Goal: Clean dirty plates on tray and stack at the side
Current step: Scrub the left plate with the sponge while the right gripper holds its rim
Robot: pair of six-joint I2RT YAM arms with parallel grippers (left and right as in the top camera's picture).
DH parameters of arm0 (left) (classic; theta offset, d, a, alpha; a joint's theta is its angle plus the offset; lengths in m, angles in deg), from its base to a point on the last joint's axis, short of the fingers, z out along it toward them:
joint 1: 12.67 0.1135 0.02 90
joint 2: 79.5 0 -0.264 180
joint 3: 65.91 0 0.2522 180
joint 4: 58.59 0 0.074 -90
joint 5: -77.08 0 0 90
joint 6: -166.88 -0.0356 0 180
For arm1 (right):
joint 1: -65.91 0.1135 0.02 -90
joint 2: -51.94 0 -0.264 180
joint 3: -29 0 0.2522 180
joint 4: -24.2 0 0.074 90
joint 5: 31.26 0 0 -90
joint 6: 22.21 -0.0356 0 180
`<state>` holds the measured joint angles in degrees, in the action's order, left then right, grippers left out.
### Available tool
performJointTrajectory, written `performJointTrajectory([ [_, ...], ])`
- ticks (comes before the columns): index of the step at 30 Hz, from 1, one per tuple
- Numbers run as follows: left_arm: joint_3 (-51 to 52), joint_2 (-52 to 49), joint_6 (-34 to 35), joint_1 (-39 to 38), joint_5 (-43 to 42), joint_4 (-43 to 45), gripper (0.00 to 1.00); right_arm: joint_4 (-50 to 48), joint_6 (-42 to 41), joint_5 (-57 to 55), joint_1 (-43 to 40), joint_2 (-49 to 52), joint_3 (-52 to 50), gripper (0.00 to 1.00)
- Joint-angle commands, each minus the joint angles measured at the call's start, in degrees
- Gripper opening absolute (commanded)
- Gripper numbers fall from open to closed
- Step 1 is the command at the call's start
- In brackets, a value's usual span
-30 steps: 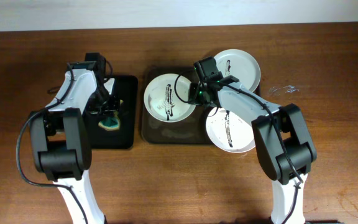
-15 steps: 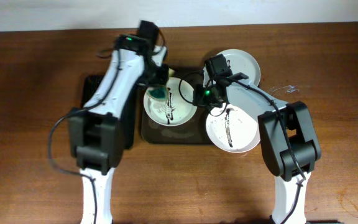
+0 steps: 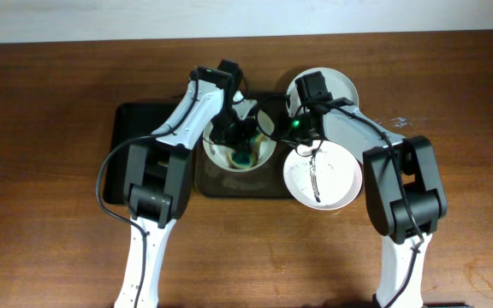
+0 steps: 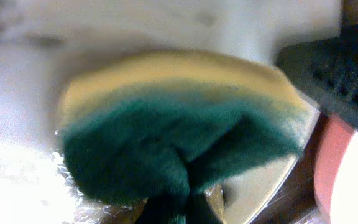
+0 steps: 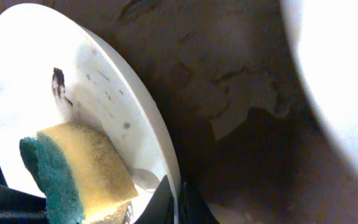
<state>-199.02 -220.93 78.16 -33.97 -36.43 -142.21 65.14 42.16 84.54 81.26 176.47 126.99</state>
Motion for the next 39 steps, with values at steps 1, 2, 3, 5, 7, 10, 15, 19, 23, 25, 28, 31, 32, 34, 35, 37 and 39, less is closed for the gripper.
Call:
performJointTrajectory([
  [1, -0.02, -1.38, 19.32, -0.68, 24.26, 10.86, 0.00, 0.48, -0.83, 0.76, 0.00, 1.64, 0.09, 0.04],
  [2, -0.70, -1.38, 19.30, -0.66, 28.39, 13.35, 0.00, 0.48, -0.81, 0.74, 0.02, 1.64, 0.07, 0.04],
  [3, -0.87, -1.38, 19.28, -0.68, 33.16, 16.22, 0.00, 0.46, -0.79, 0.55, 0.04, 1.64, 0.04, 0.04],
  [5, -0.87, -1.38, 19.26, -0.72, 41.86, 18.18, 0.00, 0.48, -0.79, 0.11, 0.04, 1.64, 0.04, 0.04],
  [7, -0.87, -1.38, 15.89, -0.68, 42.56, 15.12, 0.00, 0.66, -0.79, -0.35, 0.04, 1.64, -0.02, 0.04],
  [10, -0.92, -1.38, -3.65, -0.57, 14.43, -0.17, 0.00, 2.58, -0.79, -0.24, 0.04, 1.64, -0.02, 0.04],
  [15, -2.43, -1.38, -9.92, -3.30, 9.79, -6.08, 0.00, 2.60, -0.79, 1.20, 0.87, 1.64, -0.02, 0.04],
  [19, -3.39, -1.40, -9.49, -3.39, 23.71, 12.68, 0.00, 2.60, -0.76, 1.16, 1.14, 1.64, -0.02, 0.04],
  [23, -3.39, -1.40, 1.14, -3.30, 46.21, 15.74, 0.00, 2.60, -0.76, 0.70, 1.14, 1.64, -0.02, 0.04],
  [25, -3.39, -1.40, -0.66, -3.30, 38.53, 10.19, 0.00, 2.67, -0.76, 0.76, 1.14, 1.64, -0.02, 0.04],
  [28, -3.39, -1.40, -20.61, -3.54, 18.08, -0.94, 0.00, 2.82, -0.76, 1.53, 1.14, 1.64, -0.02, 0.04],
  [31, -3.39, -1.40, -33.66, -5.27, 18.40, -3.41, 0.00, 2.84, -0.76, 2.12, 1.14, 1.64, -0.02, 0.04],
  [32, -3.76, -1.40, -34.25, -5.70, 18.82, -2.40, 0.00, 2.84, -0.76, 2.29, 1.14, 1.64, 0.00, 0.04],
  [34, -7.17, -1.40, -25.79, -4.42, 19.06, 0.76, 0.00, 3.08, -0.74, 2.27, 1.14, 1.64, -0.02, 0.04],
  [35, -9.49, -1.40, -18.08, -3.13, 20.04, 3.26, 0.00, 3.04, -0.76, 2.27, 1.14, 1.64, -0.02, 0.04],
  [37, -12.28, -1.40, -0.57, -0.37, 20.04, 9.68, 0.00, 3.04, -0.74, 2.25, 1.14, 1.64, -0.02, 0.04],
  [39, -12.02, -1.44, 21.77, 0.63, 20.04, 14.19, 0.00, 2.99, -0.76, 2.23, 1.14, 1.64, -0.02, 0.04],
])
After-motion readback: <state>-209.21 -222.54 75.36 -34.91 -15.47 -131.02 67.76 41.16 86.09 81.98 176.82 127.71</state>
